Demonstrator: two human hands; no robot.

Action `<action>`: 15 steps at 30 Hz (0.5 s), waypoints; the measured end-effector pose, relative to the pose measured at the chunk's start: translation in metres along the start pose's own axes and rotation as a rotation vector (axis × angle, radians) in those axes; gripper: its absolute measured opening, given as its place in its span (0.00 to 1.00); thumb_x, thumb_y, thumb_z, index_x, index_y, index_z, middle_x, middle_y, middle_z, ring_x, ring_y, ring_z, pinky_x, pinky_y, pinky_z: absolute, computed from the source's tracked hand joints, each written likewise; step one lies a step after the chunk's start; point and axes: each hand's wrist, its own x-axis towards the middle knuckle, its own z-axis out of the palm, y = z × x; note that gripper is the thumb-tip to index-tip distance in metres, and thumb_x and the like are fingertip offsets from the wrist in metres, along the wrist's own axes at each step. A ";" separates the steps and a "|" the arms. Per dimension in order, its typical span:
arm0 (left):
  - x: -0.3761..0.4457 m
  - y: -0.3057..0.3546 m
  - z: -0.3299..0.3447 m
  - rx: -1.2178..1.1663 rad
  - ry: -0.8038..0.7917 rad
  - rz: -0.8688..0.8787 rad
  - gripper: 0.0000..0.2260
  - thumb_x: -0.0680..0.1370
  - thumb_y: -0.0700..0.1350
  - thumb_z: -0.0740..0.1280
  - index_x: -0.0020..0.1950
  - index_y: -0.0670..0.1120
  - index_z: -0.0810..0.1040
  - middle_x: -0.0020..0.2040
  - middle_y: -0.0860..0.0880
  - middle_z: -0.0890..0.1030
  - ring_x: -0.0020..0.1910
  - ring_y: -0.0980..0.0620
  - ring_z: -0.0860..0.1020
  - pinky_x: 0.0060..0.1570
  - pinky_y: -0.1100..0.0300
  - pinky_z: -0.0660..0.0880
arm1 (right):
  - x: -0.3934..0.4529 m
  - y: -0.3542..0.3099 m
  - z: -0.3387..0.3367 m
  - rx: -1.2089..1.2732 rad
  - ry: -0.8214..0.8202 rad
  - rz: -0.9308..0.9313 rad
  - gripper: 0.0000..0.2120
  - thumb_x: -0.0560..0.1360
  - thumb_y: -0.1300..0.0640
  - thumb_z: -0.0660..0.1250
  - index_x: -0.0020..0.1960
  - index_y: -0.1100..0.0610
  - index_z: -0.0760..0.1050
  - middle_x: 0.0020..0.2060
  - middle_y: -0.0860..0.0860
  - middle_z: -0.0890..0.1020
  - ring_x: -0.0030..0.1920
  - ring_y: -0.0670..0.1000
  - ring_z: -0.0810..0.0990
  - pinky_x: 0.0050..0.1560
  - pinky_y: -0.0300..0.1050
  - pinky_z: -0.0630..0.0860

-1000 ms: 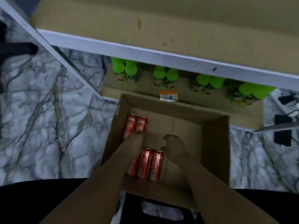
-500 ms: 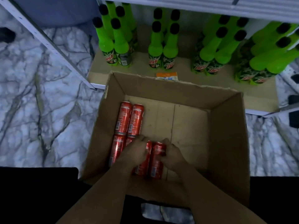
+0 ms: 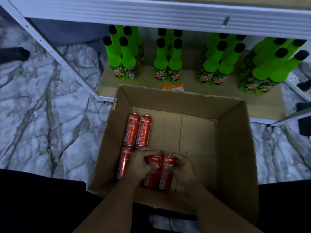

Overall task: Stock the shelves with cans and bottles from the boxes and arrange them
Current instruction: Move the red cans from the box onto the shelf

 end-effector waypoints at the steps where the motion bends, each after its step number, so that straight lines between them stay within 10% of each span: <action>1: 0.002 0.001 -0.001 0.018 -0.009 -0.015 0.25 0.69 0.35 0.80 0.64 0.51 0.83 0.62 0.63 0.77 0.62 0.65 0.74 0.67 0.61 0.74 | 0.001 -0.002 -0.002 0.044 -0.012 0.009 0.26 0.69 0.77 0.71 0.57 0.51 0.82 0.53 0.44 0.84 0.56 0.47 0.82 0.52 0.42 0.82; 11: -0.020 0.114 -0.042 -0.020 -0.035 0.041 0.24 0.69 0.38 0.81 0.64 0.51 0.84 0.62 0.63 0.78 0.65 0.62 0.76 0.67 0.60 0.75 | -0.068 -0.128 -0.058 0.140 -0.082 -0.080 0.22 0.67 0.81 0.69 0.58 0.65 0.80 0.49 0.47 0.82 0.43 0.37 0.83 0.39 0.31 0.78; 15: -0.052 0.218 -0.085 0.004 0.009 0.186 0.24 0.67 0.36 0.81 0.62 0.48 0.84 0.60 0.60 0.79 0.62 0.63 0.77 0.59 0.74 0.73 | -0.118 -0.214 -0.094 0.036 -0.081 -0.141 0.24 0.70 0.72 0.73 0.61 0.53 0.80 0.56 0.46 0.83 0.55 0.41 0.82 0.46 0.34 0.80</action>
